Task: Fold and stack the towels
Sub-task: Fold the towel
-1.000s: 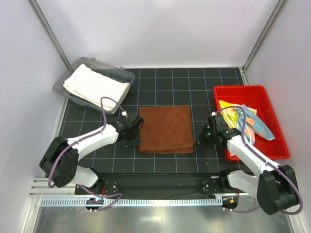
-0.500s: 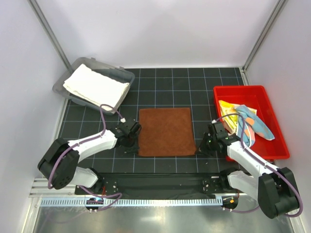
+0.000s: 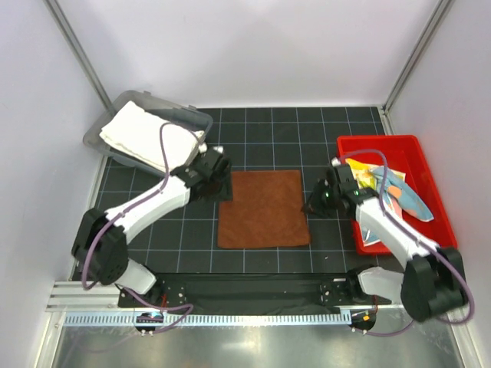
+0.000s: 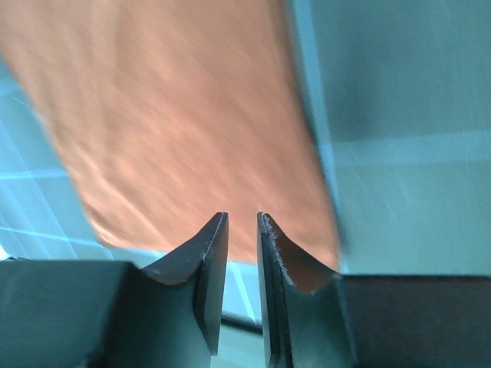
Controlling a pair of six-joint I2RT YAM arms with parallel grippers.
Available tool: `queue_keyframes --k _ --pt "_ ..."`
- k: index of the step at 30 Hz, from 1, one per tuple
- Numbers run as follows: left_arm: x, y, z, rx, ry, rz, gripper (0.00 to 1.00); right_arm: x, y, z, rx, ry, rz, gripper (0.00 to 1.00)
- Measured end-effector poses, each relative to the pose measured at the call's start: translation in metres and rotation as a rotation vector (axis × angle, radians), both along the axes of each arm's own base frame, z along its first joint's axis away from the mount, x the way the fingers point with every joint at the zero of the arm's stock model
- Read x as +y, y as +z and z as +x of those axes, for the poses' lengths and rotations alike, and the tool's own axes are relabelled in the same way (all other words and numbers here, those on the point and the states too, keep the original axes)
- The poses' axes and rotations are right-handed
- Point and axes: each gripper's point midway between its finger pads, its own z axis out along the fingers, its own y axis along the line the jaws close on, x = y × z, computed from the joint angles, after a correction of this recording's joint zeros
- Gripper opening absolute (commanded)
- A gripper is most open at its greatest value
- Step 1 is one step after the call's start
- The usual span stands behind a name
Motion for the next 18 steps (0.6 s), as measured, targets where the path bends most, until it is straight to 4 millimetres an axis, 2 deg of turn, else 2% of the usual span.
queue_keyframes --k 2,4,6,9,11,15,18 --pt "-0.009 0.011 0.036 -0.059 -0.008 0.018 0.44 0.009 0.014 0.037 -0.045 0.022 -0.010 0.27" --pt "-0.014 0.009 0.067 -0.088 -0.018 0.050 0.43 0.018 0.020 0.076 -0.087 0.051 -0.027 0.27" --pt "-0.017 -0.004 0.097 -0.087 -0.030 0.084 0.42 0.027 0.018 0.112 -0.119 0.079 -0.033 0.27" --pt "-0.010 -0.032 0.125 -0.056 -0.033 0.127 0.41 0.033 0.002 0.147 -0.117 0.107 -0.046 0.27" --pt "-0.001 -0.049 0.141 -0.032 -0.025 0.152 0.40 0.030 -0.016 0.164 -0.099 0.116 -0.067 0.27" --pt "0.012 -0.065 0.168 -0.011 -0.014 0.170 0.41 0.013 -0.045 0.175 -0.052 0.134 -0.113 0.31" --pt "0.019 -0.066 0.182 -0.025 -0.018 0.183 0.43 0.000 -0.049 0.179 -0.043 0.144 -0.142 0.33"
